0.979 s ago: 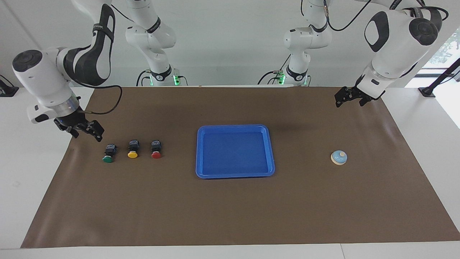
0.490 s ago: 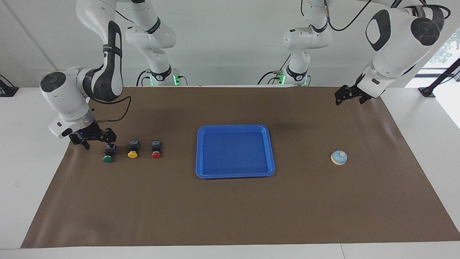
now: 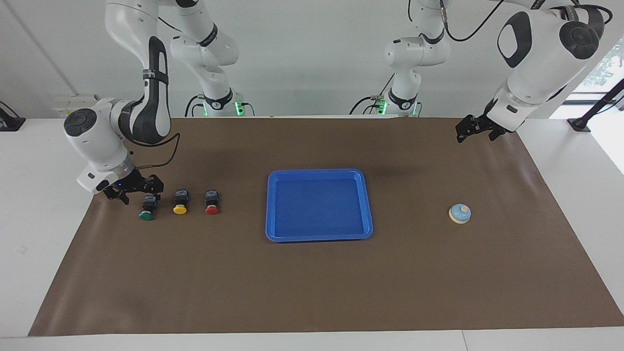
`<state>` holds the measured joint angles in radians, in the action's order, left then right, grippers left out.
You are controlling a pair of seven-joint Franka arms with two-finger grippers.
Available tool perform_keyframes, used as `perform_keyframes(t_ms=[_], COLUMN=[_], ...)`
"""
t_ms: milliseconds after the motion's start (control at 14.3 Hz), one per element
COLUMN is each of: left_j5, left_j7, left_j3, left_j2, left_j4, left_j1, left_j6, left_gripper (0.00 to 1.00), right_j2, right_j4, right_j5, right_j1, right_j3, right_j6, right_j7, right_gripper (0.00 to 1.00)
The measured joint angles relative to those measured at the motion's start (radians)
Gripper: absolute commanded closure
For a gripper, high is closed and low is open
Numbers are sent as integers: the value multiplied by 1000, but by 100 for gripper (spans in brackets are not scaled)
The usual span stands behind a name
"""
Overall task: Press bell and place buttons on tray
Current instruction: 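Grasp the green-capped button switch with the right gripper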
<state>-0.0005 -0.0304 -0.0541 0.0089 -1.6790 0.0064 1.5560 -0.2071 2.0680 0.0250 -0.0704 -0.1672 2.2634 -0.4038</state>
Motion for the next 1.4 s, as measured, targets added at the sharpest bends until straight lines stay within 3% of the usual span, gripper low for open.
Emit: perform_keyframes(t_ms=[280,350,420,490,630,699,979,1189,1399], left_j5=[0,0,0,0,0,0,0,0,0], left_j7=[0,0,0,0,0,0,0,0,0], left_j3=[0,0,1,1,1,1,1,1,1], left_j2=[-2,-3,-3,-4,-4,-4,-4,-4,-4], left_j4=[1,1,1,1,1,1,1,1,1], left_j1=[0,0,0,0,0,0,0,0,0], left_j6=[59,59,59,59,59,59,59,59,60], left_gripper=[0,0,0,0,0,0,0,0,0], right_j2=[-40,-52,-62,-70,-74,-74,-61,-17,21], right_j4=[18,23,27,28,28,28,17,-71,-186], right_j5=[21,40,65,89,119,129,134,135,138], right_j1=[-2,-3,-4,-6,-7,-7,-1,32,160], right_j3=[-1,-2,-2,-3,-3,-3,-1,7,12], right_j6=[84,102,116,119,119,119,113,-62,-212], right_j7=[-3,-4,-4,-4,-4,-1,27,151,447], right_gripper=[0,6,16,33,91,100,100,100,100])
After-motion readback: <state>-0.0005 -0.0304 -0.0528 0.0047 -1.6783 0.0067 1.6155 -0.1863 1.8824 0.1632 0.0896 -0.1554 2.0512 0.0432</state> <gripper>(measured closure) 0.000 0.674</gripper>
